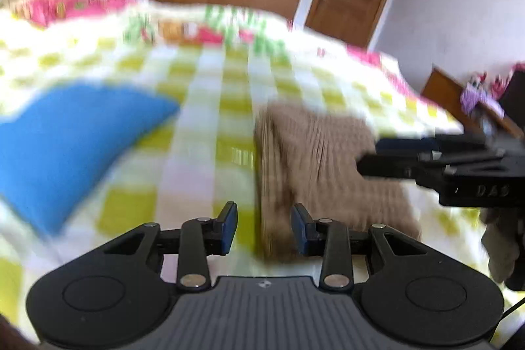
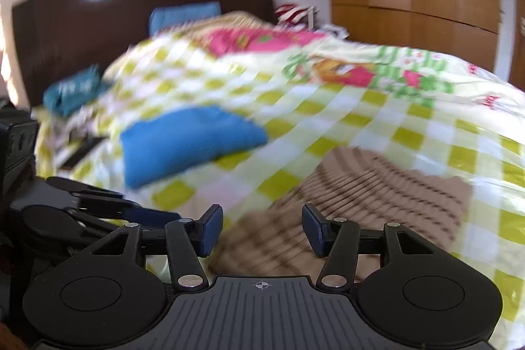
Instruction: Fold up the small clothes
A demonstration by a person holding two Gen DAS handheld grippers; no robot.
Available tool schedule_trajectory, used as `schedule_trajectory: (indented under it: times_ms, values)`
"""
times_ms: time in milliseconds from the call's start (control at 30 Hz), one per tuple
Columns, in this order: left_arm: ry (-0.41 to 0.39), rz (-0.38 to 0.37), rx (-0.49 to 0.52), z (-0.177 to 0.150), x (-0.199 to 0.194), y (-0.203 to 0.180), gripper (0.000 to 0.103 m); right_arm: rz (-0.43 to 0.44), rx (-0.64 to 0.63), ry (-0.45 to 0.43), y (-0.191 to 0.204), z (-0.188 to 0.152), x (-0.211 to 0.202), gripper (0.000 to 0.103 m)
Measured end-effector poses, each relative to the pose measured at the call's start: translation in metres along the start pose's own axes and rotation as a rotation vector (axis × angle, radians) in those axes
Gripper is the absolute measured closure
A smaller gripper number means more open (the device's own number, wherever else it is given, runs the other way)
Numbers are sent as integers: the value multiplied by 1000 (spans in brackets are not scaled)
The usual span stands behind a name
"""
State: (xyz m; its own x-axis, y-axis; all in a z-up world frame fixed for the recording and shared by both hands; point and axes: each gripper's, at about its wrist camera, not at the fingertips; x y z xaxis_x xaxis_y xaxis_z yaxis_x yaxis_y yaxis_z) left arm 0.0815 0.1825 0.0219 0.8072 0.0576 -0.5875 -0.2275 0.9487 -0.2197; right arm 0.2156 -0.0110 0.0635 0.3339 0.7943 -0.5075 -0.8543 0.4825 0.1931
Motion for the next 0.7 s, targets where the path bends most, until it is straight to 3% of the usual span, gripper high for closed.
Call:
schedule_trajectory:
  times_ms: [133, 267, 433, 600, 700]
  values:
    - [-115, -46, 60, 29, 7, -22, 49, -149, 105, -23, -51, 8, 9, 50]
    - [-108, -98, 113, 28, 62, -46, 49, -200, 164, 34, -99, 9, 59, 58]
    - [16, -37, 135, -4, 111, -53, 49, -139, 60, 104, -98, 12, 121, 81]
    - [36, -21, 79, -16, 122, -38, 47, -163, 4, 164, -91, 15, 164, 83]
    - [33, -5, 111, -18, 122, -43, 46, -177, 17, 188, -90, 18, 166, 83]
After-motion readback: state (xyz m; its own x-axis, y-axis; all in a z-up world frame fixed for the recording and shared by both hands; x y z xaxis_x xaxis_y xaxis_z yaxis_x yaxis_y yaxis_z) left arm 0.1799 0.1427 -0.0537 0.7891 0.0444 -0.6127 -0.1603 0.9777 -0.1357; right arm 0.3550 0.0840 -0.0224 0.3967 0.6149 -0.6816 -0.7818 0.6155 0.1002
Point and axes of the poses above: each gripper's, at about its wrist camera, not at the fingertips, and x roughly the way its jaws point, y to its left, z to its top, and after that the axes turned 5 degrees about z, right-handed
